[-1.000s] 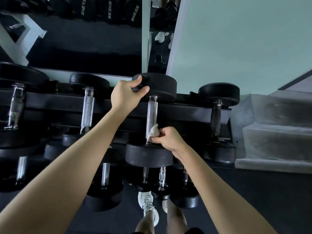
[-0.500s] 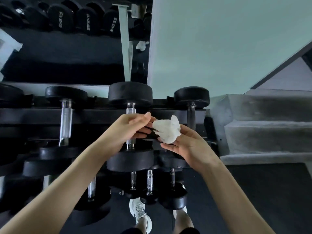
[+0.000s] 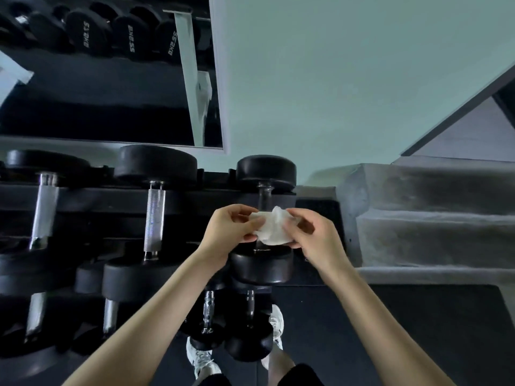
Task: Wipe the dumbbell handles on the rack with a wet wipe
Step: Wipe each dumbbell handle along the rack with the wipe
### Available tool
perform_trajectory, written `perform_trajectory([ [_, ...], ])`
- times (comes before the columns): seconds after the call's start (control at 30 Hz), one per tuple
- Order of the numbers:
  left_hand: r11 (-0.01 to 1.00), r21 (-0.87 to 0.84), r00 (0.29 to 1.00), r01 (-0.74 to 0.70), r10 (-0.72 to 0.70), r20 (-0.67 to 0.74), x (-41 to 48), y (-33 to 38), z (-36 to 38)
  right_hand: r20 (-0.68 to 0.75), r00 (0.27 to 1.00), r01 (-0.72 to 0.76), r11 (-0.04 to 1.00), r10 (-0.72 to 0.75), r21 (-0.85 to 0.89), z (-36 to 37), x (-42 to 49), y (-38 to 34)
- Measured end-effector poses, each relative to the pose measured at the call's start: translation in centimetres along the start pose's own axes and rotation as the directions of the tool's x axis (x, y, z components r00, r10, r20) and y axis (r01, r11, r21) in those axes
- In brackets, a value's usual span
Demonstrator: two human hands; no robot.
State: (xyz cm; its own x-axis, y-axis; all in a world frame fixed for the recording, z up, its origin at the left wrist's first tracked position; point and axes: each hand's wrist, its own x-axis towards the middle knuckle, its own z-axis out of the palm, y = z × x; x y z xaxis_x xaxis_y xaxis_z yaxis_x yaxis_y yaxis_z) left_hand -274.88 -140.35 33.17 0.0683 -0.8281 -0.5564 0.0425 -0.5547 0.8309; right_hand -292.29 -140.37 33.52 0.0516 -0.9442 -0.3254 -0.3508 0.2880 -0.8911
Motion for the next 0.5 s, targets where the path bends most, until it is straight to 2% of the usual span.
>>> perform_trajectory([
  [0.07, 1.0, -0.01, 0.989, 0.014, -0.015, -0.148, 0.8, -0.3, 1.3, -0.045, 0.995, 0.079, 0.982, -0.088, -0.174, -0.1, 1.6, 1.2],
  [0.13, 1.0, 0.004, 0.952, 0.029, -0.026, -0.304, 1.8, -0.8, 2.0, -0.082, 0.995, 0.043, 0.987, -0.056, -0.153, -0.3, 3.3, 2.1],
  [0.2, 0.997, 0.075, 0.918, 0.029, 0.003, -0.395, 3.0, -1.6, 2.6, -0.137, 0.99, -0.032, 0.995, 0.019, -0.098, -0.1, 5.0, 3.0],
  [0.3, 0.97, 0.225, 0.869, 0.087, 0.037, -0.494, 4.1, -2.7, 3.1, -0.126, 0.989, -0.096, 0.982, 0.076, -0.164, 1.1, 6.3, 4.5],
  [0.4, 0.961, 0.255, 0.818, 0.109, 0.058, -0.572, 4.2, -3.4, 2.9, -0.076, 0.995, -0.083, 0.966, 0.066, -0.244, 2.5, 6.1, 4.9],
  [0.5, 0.964, 0.259, 0.861, 0.057, 0.084, -0.502, 4.2, -3.4, 2.2, -0.048, 0.998, -0.04, 0.963, 0.028, -0.268, 3.6, 5.1, 4.4],
])
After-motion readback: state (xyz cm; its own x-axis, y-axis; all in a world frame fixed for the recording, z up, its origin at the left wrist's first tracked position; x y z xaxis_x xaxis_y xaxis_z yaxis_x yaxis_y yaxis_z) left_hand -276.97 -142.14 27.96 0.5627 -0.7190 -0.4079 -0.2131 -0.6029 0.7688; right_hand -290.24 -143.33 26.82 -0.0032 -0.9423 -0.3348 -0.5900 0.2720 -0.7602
